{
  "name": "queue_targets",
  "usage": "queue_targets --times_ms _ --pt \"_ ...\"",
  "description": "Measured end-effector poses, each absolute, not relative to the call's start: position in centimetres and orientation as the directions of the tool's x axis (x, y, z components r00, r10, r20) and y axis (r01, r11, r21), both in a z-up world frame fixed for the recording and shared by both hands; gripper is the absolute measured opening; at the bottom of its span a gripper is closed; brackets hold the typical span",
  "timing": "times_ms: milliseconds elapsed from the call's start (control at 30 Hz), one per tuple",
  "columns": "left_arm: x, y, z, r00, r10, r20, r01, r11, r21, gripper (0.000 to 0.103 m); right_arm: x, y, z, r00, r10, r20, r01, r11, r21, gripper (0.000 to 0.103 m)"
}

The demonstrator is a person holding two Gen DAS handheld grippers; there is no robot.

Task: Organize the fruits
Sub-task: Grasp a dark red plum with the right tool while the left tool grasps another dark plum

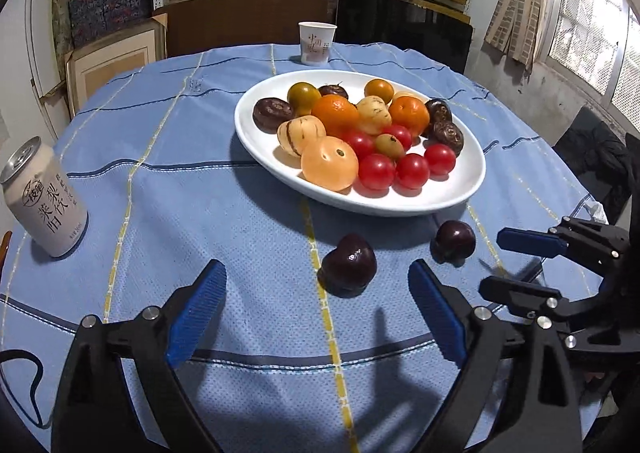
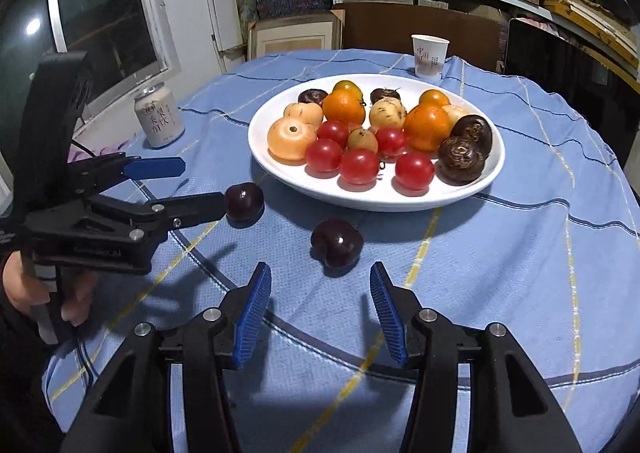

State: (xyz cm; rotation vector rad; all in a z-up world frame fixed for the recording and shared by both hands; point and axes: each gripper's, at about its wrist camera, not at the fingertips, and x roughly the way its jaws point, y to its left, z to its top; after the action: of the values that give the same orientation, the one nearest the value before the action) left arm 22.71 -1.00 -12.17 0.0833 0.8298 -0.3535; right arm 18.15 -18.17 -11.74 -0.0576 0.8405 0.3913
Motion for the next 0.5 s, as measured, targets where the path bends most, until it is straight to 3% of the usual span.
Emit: queue_targets --times_ms 333,367,400,500 --pt "22.8 -1.4 -12.5 0.615 -0.268 -0.741 0.356 0.934 -0.043 0.090 21.3 -16.3 -12.7 0.604 0.252 -0.756 -0.319 0.946 0.061 0.052" --pt "22.8 -1.5 -12.6 0.614 -0.266 -0.743 0.356 0.934 -0.041 0.090 21.6 -16.3 -13.0 0.599 0.245 -0.762 -0.312 0.948 0.060 0.048" --pt "22.8 -1.5 -12.6 0.614 -0.262 -0.744 0.355 0.934 -0.036 0.090 21.7 -16.3 -13.1 0.602 0.233 -0.764 -0.304 0.951 0.052 0.035" --pt "22.9 -1.6 -12.7 0.619 -0.251 -0.744 0.347 0.938 -0.027 0.090 21.7 -17.1 -12.9 0.609 0.236 -0.757 -0.288 0.955 0.066 0.033"
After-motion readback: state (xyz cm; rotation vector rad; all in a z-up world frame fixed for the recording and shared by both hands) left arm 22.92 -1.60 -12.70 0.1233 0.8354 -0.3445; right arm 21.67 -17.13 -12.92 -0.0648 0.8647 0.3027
